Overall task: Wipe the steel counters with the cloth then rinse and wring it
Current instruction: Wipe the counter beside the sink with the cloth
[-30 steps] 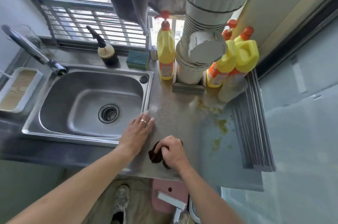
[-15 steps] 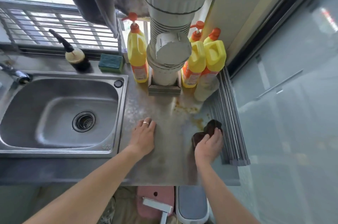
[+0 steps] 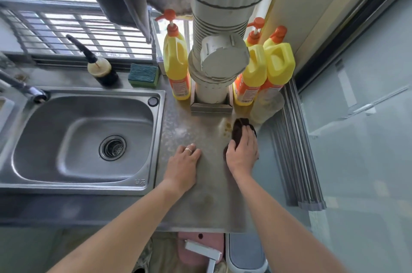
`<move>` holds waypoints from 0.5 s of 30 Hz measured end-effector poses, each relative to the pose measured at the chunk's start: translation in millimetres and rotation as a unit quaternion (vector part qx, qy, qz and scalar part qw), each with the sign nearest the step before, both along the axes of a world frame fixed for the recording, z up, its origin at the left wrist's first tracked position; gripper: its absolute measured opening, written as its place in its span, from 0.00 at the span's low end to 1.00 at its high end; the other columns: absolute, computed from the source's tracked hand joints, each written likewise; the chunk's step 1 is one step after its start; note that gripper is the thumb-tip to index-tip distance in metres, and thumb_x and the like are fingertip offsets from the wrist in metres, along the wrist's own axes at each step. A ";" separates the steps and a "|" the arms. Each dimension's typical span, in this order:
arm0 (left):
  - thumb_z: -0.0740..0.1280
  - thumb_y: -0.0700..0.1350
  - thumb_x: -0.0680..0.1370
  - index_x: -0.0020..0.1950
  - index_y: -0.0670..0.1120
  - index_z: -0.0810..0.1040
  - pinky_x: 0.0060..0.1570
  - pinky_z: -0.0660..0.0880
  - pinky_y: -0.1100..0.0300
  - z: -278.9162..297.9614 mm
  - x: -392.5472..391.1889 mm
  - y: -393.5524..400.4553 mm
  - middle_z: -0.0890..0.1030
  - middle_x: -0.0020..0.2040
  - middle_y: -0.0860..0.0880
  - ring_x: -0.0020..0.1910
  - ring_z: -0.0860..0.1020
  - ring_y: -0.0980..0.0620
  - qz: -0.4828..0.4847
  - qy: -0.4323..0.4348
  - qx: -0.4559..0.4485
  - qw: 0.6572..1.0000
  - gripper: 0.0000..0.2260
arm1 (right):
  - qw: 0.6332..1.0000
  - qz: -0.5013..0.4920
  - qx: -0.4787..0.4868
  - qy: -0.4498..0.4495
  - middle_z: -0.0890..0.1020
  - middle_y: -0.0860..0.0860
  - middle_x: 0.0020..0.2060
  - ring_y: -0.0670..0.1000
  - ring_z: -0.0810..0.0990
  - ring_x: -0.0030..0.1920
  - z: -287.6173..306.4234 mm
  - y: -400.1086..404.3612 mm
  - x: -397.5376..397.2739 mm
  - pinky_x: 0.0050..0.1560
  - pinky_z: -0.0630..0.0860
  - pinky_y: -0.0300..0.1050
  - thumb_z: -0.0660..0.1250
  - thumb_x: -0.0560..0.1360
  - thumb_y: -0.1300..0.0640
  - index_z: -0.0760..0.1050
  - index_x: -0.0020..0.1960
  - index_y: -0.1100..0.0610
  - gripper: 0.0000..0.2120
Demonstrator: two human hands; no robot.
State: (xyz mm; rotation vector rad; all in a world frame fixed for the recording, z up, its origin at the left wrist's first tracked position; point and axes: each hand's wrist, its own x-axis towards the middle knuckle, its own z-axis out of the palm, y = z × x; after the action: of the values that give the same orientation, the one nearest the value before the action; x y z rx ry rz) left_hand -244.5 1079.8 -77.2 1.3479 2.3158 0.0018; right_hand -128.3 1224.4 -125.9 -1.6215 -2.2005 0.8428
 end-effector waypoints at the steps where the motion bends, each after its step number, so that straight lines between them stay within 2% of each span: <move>1: 0.60 0.38 0.73 0.70 0.50 0.68 0.59 0.76 0.49 1.0 -1.2 0.5 0.67 0.72 0.49 0.67 0.66 0.44 0.001 -0.003 0.003 1.000 0.24 | 1.000 0.016 0.001 0.003 0.63 0.49 0.80 0.51 0.58 0.80 -0.1 1.7 -7.5 0.78 0.54 0.53 0.62 0.81 0.52 0.60 0.80 0.53 0.29; 7: 0.60 0.38 0.76 0.71 0.50 0.68 0.62 0.74 0.51 2.3 -1.3 0.9 0.68 0.72 0.49 0.66 0.67 0.44 -0.002 0.003 0.022 1.000 0.23 | 0.990 0.137 0.022 0.022 0.68 0.49 0.77 0.50 0.63 0.78 -3.3 8.6 -25.6 0.78 0.57 0.53 0.62 0.78 0.56 0.67 0.77 0.51 0.26; 11: 0.61 0.38 0.75 0.72 0.50 0.67 0.64 0.73 0.51 0.5 -2.2 -1.5 0.68 0.73 0.49 0.67 0.67 0.45 0.002 -0.004 0.032 0.999 0.25 | 0.978 0.193 0.021 0.073 0.76 0.49 0.71 0.51 0.71 0.73 -6.9 0.3 -16.2 0.75 0.65 0.57 0.60 0.74 0.57 0.75 0.70 0.51 0.25; 15: 0.61 0.37 0.75 0.73 0.49 0.68 0.67 0.70 0.54 2.4 -4.4 -3.8 0.69 0.73 0.49 0.69 0.67 0.45 0.017 -0.028 0.052 0.998 0.26 | 0.970 0.221 0.017 0.097 0.79 0.47 0.68 0.50 0.73 0.71 -9.5 -27.7 -1.6 0.73 0.68 0.55 0.61 0.71 0.58 0.78 0.67 0.50 0.24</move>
State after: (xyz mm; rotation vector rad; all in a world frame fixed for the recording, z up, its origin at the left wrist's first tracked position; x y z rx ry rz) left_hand -248.9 1075.9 -74.8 1.3406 2.3203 0.1709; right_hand -129.9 1196.7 -135.4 -0.9890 -2.4476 1.0182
